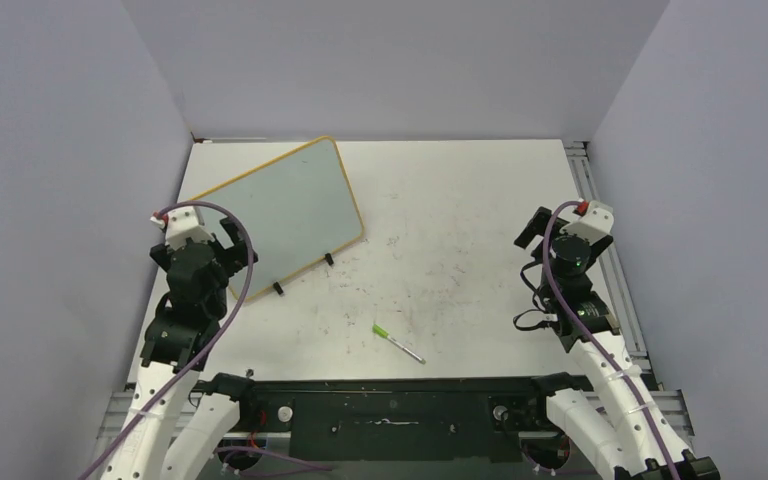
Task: Write a sentence on the whiteboard
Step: Open the whiteboard marker at the center of the board.
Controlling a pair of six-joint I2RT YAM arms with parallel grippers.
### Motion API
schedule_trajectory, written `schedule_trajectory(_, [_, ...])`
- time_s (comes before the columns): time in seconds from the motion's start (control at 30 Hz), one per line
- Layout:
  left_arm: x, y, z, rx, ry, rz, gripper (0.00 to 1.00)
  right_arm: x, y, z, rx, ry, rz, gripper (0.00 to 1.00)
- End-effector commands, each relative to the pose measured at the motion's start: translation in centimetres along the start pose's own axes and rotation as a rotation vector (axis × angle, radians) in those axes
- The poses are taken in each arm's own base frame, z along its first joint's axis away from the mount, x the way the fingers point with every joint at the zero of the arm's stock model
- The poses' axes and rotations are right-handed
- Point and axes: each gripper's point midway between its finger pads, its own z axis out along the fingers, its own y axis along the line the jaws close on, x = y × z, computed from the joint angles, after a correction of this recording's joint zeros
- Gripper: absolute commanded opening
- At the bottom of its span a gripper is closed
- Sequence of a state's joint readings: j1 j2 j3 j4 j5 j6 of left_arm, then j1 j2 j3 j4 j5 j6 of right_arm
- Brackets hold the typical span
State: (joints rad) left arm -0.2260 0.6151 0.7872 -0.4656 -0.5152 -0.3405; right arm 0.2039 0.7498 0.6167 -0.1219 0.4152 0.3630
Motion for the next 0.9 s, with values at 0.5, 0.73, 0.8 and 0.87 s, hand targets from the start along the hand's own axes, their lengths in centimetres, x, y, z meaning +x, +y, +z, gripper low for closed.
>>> schedule_trajectory(0.5, [1.9,-13.2,-5.4,0.699,0.039,0.223,0.98,-1.0,5.1,-2.0,-0.292,0.077,-0.027,0.9])
schedule_trajectory(0.73, [11.5,-19.2,-10.8,1.114,0.257,0.614,0.97,-0.3,6.1,-2.3,-0.349,0.109,-0.038,0.9])
schedule_trajectory(0.8, [14.2,-19.9,-11.5,1.15,0.339,0.691,0.97,0.0,6.6,-2.4,-0.377,0.122,-0.041,0.9])
schedule_trajectory(0.87, [16.8,-20.4,-12.1,1.19,0.419,0.736,0.98,0.5,6.8,-2.3,-0.39,0.136,-0.046,0.9])
